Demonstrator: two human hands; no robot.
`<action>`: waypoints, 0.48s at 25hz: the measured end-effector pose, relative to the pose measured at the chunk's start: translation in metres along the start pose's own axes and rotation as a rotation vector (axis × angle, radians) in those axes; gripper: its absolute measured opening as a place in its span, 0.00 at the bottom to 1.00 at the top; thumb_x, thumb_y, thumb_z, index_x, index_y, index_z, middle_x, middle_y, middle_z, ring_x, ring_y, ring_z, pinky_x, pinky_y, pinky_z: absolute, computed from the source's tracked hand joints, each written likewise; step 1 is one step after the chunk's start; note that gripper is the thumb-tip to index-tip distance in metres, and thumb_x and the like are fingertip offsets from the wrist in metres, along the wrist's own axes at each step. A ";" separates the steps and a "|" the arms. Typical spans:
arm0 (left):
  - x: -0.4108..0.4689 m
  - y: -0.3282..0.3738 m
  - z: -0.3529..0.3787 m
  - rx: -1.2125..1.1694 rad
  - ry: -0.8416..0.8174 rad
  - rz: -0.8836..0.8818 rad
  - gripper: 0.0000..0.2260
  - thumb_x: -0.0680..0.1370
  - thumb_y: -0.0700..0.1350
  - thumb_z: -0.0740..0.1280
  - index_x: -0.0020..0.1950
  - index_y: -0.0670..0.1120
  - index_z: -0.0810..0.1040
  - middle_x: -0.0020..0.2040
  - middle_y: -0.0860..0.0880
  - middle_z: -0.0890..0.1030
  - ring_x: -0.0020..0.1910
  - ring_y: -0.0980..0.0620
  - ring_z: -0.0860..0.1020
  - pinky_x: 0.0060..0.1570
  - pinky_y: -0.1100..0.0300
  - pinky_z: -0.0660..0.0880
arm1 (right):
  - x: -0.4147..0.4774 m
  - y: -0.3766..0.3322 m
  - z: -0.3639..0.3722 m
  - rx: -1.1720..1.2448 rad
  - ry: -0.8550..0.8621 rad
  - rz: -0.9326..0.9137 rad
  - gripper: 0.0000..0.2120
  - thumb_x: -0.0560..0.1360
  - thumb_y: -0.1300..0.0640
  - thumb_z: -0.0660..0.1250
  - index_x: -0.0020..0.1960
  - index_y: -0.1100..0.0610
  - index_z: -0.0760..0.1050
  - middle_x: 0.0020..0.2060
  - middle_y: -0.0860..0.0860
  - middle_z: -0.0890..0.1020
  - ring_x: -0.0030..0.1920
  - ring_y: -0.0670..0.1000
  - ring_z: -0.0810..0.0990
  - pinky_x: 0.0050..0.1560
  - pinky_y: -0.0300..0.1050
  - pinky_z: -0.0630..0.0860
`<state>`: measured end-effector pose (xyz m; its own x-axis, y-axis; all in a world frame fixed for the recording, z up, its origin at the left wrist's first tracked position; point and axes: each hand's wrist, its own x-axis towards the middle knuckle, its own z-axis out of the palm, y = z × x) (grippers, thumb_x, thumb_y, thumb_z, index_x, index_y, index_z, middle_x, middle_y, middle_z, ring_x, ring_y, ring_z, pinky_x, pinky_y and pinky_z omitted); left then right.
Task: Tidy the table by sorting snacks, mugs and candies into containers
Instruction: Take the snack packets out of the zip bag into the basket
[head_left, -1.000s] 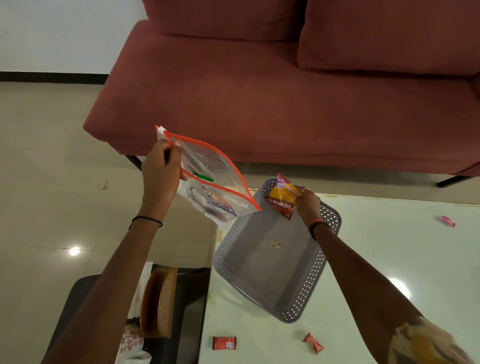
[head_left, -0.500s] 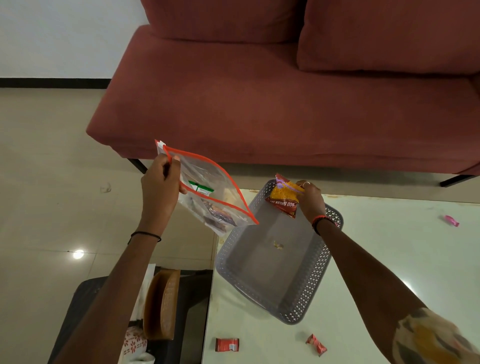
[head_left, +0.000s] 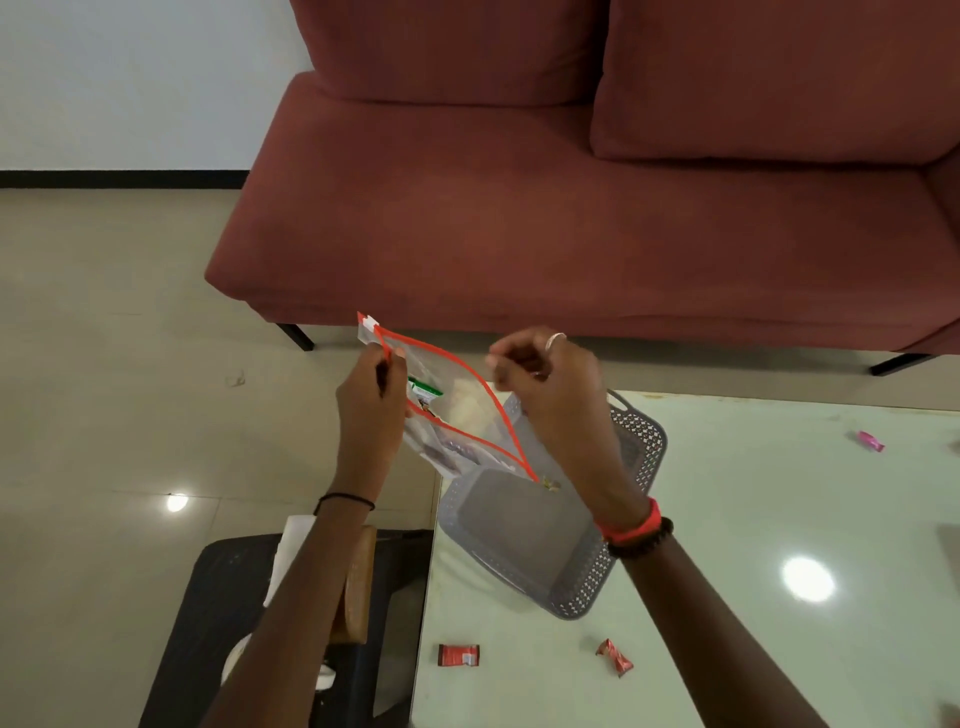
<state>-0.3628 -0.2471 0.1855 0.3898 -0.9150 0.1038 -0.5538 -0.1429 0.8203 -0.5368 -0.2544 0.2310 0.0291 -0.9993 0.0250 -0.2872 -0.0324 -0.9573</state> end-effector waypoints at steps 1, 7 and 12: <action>-0.005 0.003 0.001 0.009 -0.007 -0.006 0.12 0.81 0.44 0.59 0.38 0.42 0.68 0.28 0.48 0.69 0.28 0.51 0.73 0.26 0.70 0.68 | -0.007 -0.012 0.003 -0.010 -0.089 0.018 0.06 0.74 0.66 0.67 0.44 0.56 0.80 0.34 0.49 0.82 0.37 0.45 0.82 0.43 0.31 0.78; -0.040 0.023 0.002 -0.027 -0.025 0.117 0.12 0.81 0.43 0.59 0.39 0.41 0.70 0.30 0.45 0.72 0.29 0.58 0.69 0.28 0.68 0.66 | -0.002 -0.003 0.031 -0.537 -0.561 0.197 0.11 0.78 0.62 0.59 0.50 0.69 0.77 0.50 0.64 0.81 0.52 0.62 0.79 0.50 0.46 0.73; -0.059 0.031 -0.003 -0.038 -0.015 0.218 0.12 0.80 0.42 0.60 0.37 0.47 0.65 0.29 0.55 0.65 0.29 0.61 0.67 0.29 0.73 0.65 | -0.009 0.040 0.054 -0.741 -0.650 0.272 0.16 0.81 0.62 0.53 0.42 0.66 0.76 0.41 0.59 0.80 0.39 0.54 0.72 0.36 0.40 0.66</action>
<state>-0.4008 -0.1959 0.2069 0.2529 -0.9283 0.2727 -0.5956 0.0728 0.8000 -0.4963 -0.2452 0.1773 0.3254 -0.7771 -0.5388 -0.8752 -0.0318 -0.4827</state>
